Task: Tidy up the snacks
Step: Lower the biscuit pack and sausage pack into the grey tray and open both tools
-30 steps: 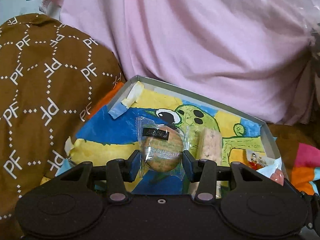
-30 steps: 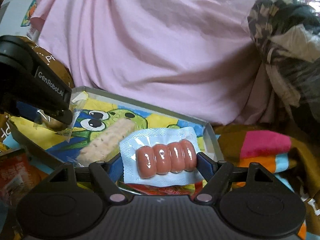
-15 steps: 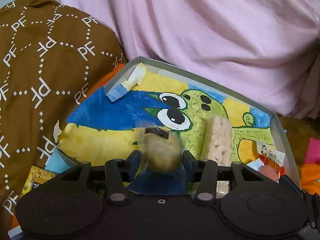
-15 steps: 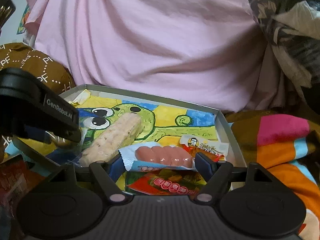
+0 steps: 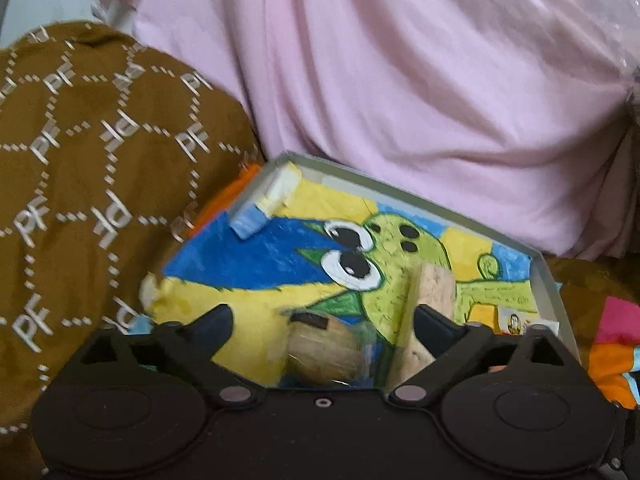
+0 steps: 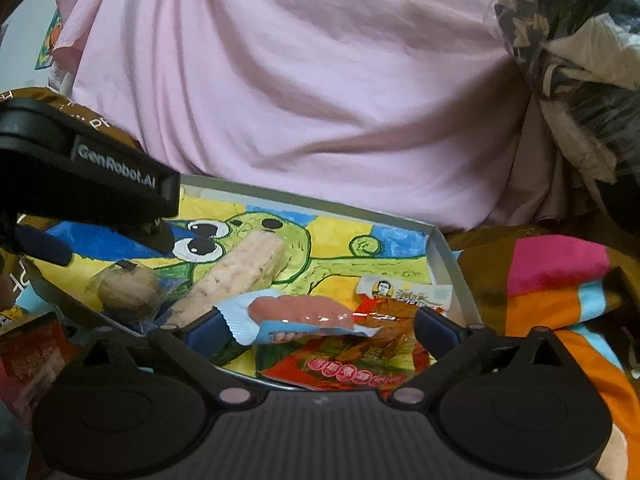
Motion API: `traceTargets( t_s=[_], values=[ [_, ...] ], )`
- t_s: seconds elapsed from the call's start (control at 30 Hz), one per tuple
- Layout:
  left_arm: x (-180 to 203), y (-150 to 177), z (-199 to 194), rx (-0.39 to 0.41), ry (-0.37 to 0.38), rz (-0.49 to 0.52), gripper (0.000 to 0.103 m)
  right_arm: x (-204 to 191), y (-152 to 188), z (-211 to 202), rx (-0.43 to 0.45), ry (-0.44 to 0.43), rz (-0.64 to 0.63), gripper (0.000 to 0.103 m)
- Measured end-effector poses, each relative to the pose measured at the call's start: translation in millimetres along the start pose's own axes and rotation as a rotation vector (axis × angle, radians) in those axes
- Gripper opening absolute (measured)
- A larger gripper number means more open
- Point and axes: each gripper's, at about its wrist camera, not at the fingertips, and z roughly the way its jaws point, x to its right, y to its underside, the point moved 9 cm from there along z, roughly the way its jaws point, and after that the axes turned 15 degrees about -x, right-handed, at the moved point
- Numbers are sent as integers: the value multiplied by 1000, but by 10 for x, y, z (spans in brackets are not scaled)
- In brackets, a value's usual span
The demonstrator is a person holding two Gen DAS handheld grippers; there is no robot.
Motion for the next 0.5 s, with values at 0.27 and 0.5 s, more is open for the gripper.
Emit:
traceTargets(
  t_s=[0.27, 0.5],
  values=[
    [-119, 80, -370, 14, -27, 13, 102, -23, 105, -256, -12, -20, 24, 103],
    [-177, 216, -730, 24, -19, 40, 102, -2, 156, -581, -8, -28, 53, 103]
  ],
)
